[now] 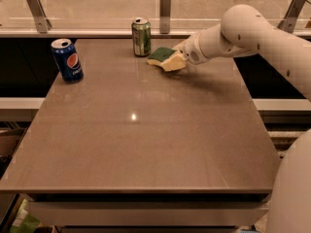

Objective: Move sponge near green can

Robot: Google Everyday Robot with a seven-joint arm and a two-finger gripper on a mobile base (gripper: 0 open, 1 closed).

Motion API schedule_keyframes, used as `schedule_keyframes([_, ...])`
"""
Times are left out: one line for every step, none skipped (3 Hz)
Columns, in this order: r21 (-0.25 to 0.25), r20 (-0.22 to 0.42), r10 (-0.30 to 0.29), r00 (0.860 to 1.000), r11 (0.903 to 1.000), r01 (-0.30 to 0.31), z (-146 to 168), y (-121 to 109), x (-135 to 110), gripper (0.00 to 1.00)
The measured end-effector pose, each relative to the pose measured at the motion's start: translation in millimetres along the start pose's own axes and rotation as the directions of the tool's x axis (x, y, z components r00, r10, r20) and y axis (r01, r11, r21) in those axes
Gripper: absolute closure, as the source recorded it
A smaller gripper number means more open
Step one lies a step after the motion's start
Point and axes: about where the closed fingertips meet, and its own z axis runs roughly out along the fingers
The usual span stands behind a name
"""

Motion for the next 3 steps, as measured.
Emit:
schedule_keyframes([-0.004, 0.000, 0.000, 1.000, 1.0000, 0.000, 2.4, 1.7, -0.2, 0.82])
schedule_keyframes([-0.009, -0.001, -0.001, 1.000, 1.0000, 0.001, 4.8, 3.2, -0.4, 0.59])
schedule_keyframes([-0.013, -0.001, -0.001, 1.000, 0.9999, 0.001, 7.3, 4.9, -0.6, 0.36])
